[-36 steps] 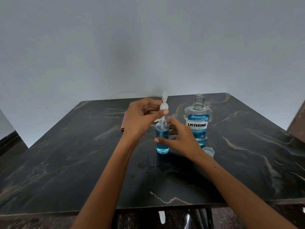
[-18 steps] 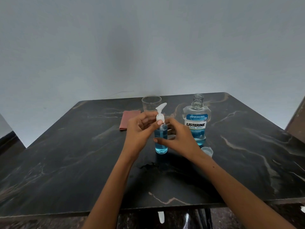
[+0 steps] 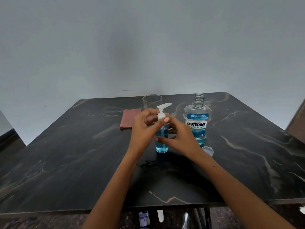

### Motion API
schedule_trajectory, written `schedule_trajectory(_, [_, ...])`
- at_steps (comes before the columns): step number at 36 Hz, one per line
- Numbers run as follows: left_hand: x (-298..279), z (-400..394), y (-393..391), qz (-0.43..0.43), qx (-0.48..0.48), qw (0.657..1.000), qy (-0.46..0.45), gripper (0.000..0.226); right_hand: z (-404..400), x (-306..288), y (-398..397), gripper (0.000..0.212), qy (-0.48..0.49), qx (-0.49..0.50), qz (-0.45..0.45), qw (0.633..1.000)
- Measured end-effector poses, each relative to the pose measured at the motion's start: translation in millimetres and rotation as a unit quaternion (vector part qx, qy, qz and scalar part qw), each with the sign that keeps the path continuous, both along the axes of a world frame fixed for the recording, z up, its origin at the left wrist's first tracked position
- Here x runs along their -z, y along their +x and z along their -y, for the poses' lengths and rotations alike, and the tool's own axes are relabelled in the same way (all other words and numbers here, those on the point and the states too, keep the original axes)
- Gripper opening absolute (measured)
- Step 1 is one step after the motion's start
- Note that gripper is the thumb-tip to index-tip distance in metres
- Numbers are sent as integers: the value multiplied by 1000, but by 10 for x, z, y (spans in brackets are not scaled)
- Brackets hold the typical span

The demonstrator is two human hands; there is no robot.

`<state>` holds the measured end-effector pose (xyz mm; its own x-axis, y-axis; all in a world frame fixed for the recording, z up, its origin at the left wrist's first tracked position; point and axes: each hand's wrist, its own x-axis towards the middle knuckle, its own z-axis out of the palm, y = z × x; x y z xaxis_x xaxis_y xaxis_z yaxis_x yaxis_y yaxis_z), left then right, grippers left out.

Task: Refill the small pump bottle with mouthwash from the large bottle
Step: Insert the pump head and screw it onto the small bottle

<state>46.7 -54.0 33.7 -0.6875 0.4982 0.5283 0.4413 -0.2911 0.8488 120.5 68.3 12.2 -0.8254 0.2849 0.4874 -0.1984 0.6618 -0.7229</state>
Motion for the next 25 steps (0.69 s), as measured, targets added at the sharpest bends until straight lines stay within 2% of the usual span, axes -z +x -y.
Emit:
schedule_trajectory(7, [-28, 67, -43, 1, 53, 998, -44, 30, -3, -4, -4, 56, 3, -5, 3, 1000])
schedule_trajectory(14, [-15, 115, -113, -15, -22, 999, -34, 34, -27, 15, -16, 53, -1, -1, 14, 1000])
schedule_trajectory(20, [-26, 160, -120, -17, -4, 1000, -21, 26, -19, 13, -25, 53, -4, -1, 15, 1000])
schedule_trajectory(25, [-23, 34, -42, -17, -13, 1000, -19, 29, -17, 12, -14, 62, -9, -5, 10, 1000])
